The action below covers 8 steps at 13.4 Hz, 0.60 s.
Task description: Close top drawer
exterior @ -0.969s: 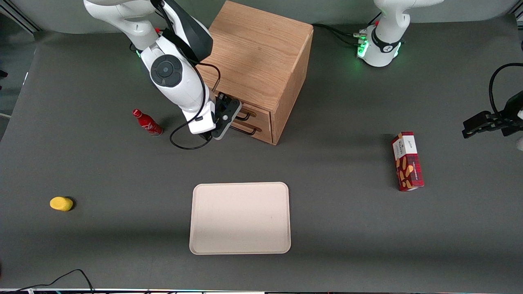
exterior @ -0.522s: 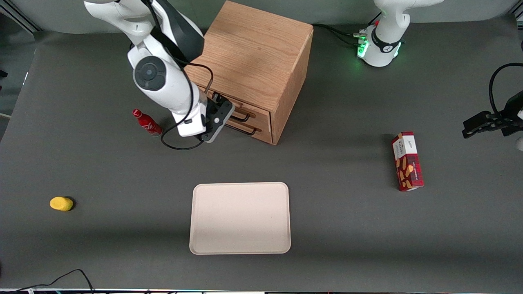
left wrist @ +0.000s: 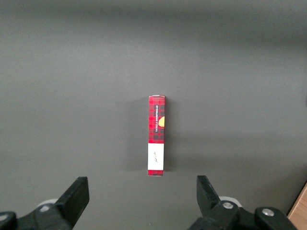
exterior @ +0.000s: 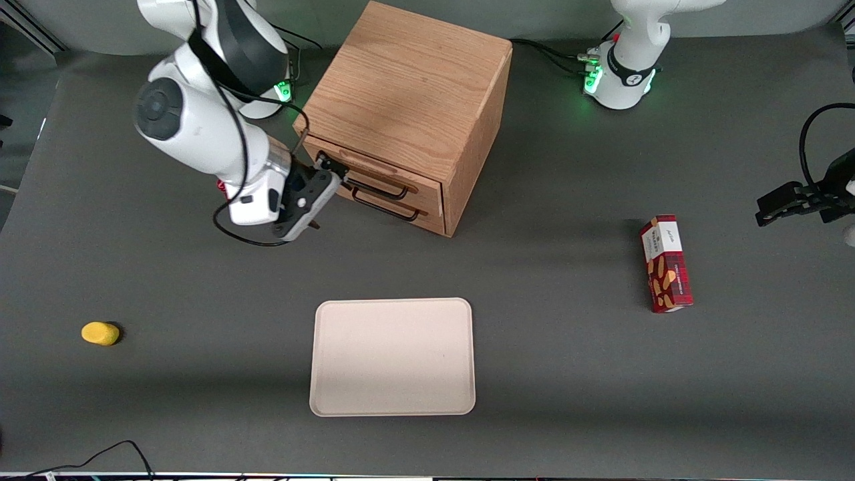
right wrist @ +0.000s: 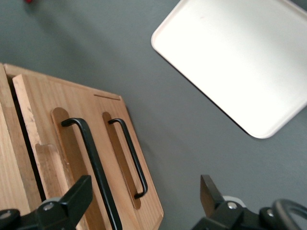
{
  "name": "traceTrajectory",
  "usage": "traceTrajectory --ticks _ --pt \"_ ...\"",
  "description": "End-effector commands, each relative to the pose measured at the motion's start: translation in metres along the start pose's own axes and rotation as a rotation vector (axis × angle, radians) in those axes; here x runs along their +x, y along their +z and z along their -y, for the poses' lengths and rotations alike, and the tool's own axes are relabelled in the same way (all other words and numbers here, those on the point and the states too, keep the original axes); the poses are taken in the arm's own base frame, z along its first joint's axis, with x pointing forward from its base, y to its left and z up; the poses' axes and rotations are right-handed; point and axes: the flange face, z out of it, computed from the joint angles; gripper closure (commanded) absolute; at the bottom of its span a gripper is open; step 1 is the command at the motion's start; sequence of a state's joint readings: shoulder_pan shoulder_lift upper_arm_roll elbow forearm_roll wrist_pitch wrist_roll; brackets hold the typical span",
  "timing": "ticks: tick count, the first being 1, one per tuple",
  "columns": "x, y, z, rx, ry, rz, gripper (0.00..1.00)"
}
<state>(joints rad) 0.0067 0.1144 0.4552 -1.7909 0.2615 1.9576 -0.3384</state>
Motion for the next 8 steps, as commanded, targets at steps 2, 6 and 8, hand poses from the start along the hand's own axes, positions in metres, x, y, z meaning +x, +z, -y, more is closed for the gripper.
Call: traceTrajectory --ticks 2,6,8 --pt "-0.028 -0.046 -0.039 -0.03 0.205 -0.031 0.0" --pt "-0.066 -0.089 -0.098 -0.179 0.454 -0.022 0.0" --pt "-0.09 -0.104 -0.129 -0.225 0.558 0.004 0.0"
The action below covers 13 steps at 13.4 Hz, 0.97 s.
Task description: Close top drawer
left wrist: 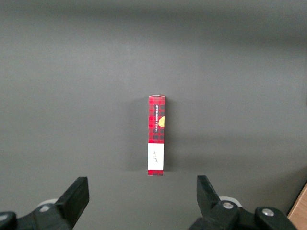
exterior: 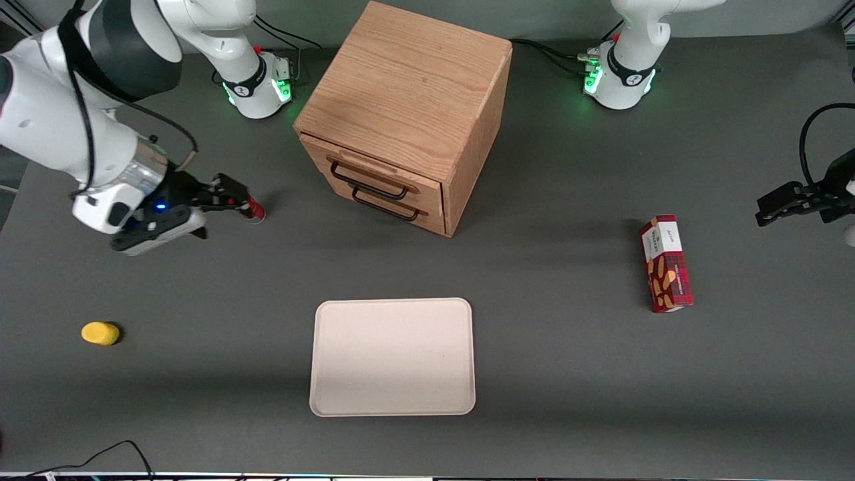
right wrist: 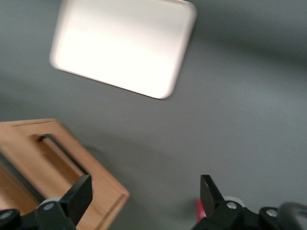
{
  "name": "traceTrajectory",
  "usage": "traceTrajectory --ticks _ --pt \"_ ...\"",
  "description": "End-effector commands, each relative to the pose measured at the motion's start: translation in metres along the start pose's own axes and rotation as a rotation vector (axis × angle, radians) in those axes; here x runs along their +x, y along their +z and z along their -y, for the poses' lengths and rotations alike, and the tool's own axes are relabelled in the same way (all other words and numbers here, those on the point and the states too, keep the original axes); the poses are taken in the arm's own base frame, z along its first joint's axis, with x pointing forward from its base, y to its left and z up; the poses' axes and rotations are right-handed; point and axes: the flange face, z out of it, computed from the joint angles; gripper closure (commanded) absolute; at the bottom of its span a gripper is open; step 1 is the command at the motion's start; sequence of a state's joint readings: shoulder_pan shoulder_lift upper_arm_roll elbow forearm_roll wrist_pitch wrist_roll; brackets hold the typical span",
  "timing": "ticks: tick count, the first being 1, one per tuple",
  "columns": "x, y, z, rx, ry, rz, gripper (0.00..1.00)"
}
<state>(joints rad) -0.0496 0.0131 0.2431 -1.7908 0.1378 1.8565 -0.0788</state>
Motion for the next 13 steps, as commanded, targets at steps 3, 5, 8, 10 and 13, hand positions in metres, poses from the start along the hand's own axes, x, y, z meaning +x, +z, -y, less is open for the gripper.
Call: traceTrajectory --ticks 3,5,8,10,13 --pt "-0.027 -0.039 -0.07 -0.088 0.179 0.039 0.0" --pt "-0.038 -0.055 -0.091 -0.114 0.216 0.03 0.0" --pt "-0.038 -0.057 -0.102 -0.12 0.232 0.019 0.0" --pt "-0.037 -0.06 -0.11 -0.128 0.242 0.012 0.0" --pt "-0.037 -0.061 -0.109 -0.135 0.238 0.018 0.0"
